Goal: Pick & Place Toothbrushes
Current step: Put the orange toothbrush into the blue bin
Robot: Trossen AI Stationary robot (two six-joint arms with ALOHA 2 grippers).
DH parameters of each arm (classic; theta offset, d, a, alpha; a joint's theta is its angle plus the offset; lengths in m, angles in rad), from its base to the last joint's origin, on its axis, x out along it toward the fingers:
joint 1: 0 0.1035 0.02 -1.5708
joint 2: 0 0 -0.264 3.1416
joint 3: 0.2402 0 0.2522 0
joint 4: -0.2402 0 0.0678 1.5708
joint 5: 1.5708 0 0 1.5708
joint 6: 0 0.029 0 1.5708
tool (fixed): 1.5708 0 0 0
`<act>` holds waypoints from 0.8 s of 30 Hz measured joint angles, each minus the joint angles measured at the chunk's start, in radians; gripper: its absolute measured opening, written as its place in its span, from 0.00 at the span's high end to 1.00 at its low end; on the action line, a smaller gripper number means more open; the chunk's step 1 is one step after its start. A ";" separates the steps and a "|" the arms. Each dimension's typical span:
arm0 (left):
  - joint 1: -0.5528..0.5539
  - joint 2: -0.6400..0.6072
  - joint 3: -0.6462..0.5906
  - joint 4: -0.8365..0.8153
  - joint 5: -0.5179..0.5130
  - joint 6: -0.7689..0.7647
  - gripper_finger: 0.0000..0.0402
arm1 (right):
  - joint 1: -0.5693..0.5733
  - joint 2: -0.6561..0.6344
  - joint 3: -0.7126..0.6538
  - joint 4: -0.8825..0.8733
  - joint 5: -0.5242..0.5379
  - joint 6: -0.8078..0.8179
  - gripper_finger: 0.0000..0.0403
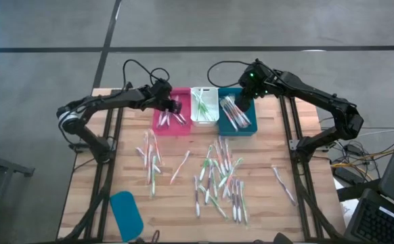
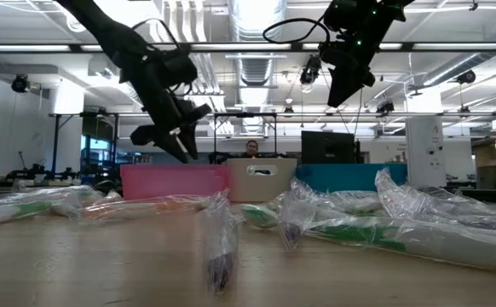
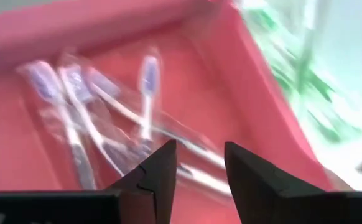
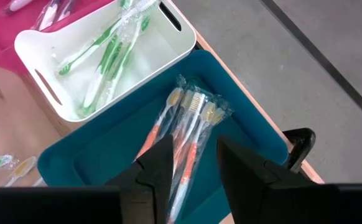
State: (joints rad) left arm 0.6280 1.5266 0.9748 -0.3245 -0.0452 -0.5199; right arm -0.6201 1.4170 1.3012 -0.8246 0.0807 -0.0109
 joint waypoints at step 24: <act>-0.643 -0.103 -0.030 -0.183 -0.156 -0.138 0.66 | 0.000 0.000 0.000 -0.009 0.000 -0.010 0.80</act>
State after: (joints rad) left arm -0.0150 1.4231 0.9445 -0.5072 -0.2009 -0.6578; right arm -0.6201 1.4170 1.3010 -0.8334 0.0807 -0.0212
